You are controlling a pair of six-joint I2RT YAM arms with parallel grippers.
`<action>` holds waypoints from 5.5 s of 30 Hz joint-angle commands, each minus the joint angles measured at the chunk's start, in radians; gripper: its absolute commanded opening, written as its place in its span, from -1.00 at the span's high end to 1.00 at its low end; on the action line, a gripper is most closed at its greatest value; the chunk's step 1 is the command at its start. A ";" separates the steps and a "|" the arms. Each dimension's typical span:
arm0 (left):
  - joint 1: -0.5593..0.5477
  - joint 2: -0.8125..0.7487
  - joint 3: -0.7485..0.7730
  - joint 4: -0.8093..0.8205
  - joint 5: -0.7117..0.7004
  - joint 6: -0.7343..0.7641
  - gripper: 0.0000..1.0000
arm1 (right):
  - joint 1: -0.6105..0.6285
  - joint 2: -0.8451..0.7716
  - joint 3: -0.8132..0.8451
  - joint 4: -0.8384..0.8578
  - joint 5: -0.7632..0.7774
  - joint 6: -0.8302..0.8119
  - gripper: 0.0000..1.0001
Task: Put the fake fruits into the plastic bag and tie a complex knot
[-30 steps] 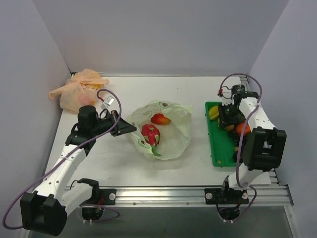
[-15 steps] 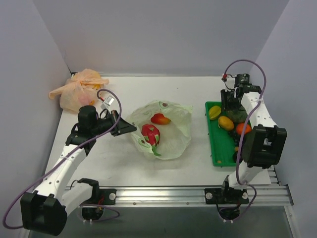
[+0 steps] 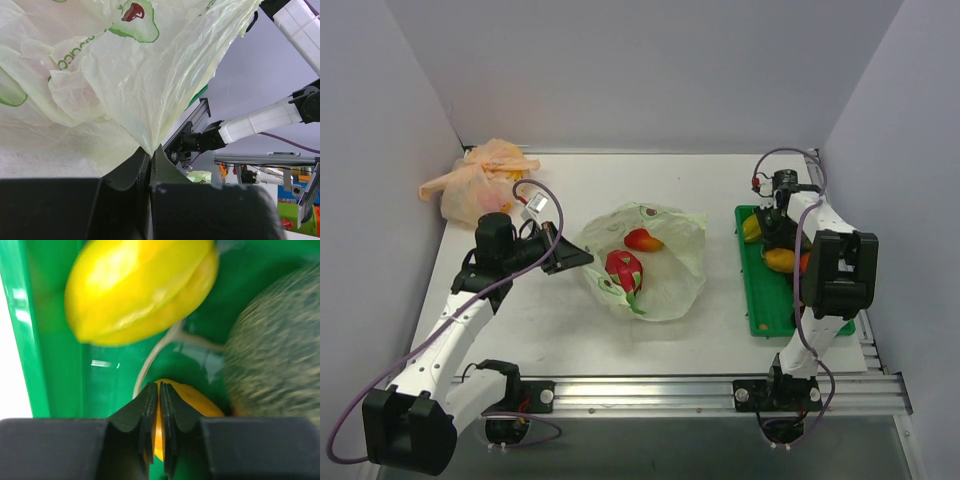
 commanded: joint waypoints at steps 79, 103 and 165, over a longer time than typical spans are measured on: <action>0.023 -0.001 0.036 0.032 0.012 0.015 0.81 | -0.019 -0.901 0.112 -0.405 -0.947 0.135 1.00; 0.004 0.014 0.019 0.062 -0.004 -0.013 0.78 | 0.655 -0.485 0.257 -0.193 -0.787 0.117 1.00; 0.047 0.115 0.067 0.118 0.022 -0.042 0.72 | -0.037 -0.351 -0.005 -0.014 -0.173 0.626 -0.70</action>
